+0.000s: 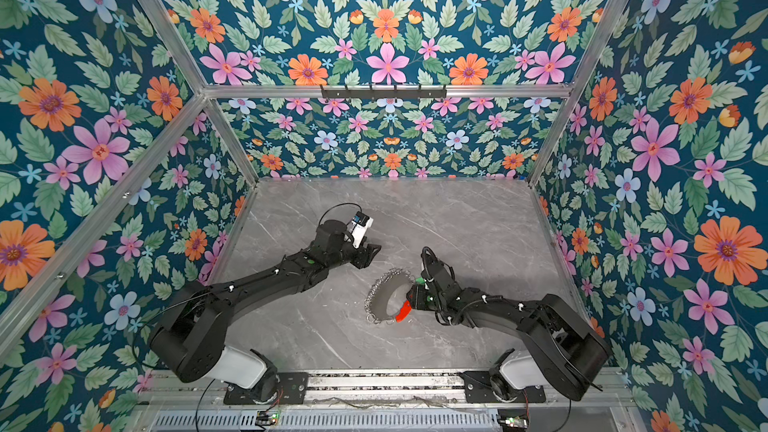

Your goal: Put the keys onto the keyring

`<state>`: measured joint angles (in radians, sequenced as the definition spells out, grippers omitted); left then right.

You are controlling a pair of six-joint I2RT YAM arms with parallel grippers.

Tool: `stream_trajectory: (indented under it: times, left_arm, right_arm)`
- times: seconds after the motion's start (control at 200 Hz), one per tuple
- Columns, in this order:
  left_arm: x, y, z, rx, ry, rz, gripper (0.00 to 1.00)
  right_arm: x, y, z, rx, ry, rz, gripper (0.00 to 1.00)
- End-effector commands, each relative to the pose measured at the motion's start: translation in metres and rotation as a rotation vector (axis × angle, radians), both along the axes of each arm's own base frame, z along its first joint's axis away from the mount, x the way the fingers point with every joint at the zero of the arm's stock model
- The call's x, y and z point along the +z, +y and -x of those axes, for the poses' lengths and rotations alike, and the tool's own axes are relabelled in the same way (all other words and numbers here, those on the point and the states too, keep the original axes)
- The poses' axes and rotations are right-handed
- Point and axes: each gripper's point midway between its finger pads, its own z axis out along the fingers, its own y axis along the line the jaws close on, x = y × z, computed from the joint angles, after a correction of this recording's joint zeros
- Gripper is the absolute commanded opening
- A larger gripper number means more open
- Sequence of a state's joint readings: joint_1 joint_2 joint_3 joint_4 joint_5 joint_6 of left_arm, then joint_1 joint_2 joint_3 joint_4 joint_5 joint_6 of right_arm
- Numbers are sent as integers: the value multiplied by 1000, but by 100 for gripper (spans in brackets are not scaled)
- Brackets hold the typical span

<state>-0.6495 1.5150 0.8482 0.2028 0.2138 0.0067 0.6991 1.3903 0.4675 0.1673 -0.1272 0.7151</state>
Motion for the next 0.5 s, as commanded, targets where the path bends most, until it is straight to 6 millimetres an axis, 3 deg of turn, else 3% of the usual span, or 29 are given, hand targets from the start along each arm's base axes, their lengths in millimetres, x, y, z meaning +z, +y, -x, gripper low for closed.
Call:
stream_trajectory:
  times: [0.0,0.11,0.23,0.315,0.495]
  left_arm:
    - [-5,-16,13,-162,-79,-77,60]
    - [-18,-29,24,-277,-126,-158,57]
    - [-19,-44,33,-353,-148,-192,47]
    - [-20,-56,42,-392,-211,-227,38]
    - [-35,-68,56,-484,-320,-335,26]
  right_arm:
    - [6,12,-1,3,-1,-73,53]
    - [15,24,1,35,-4,-131,53]
    - [29,20,0,21,-52,-156,53]
    - [34,-3,-2,-32,-82,-107,53]
    - [34,-72,-7,-197,-99,-77,53]
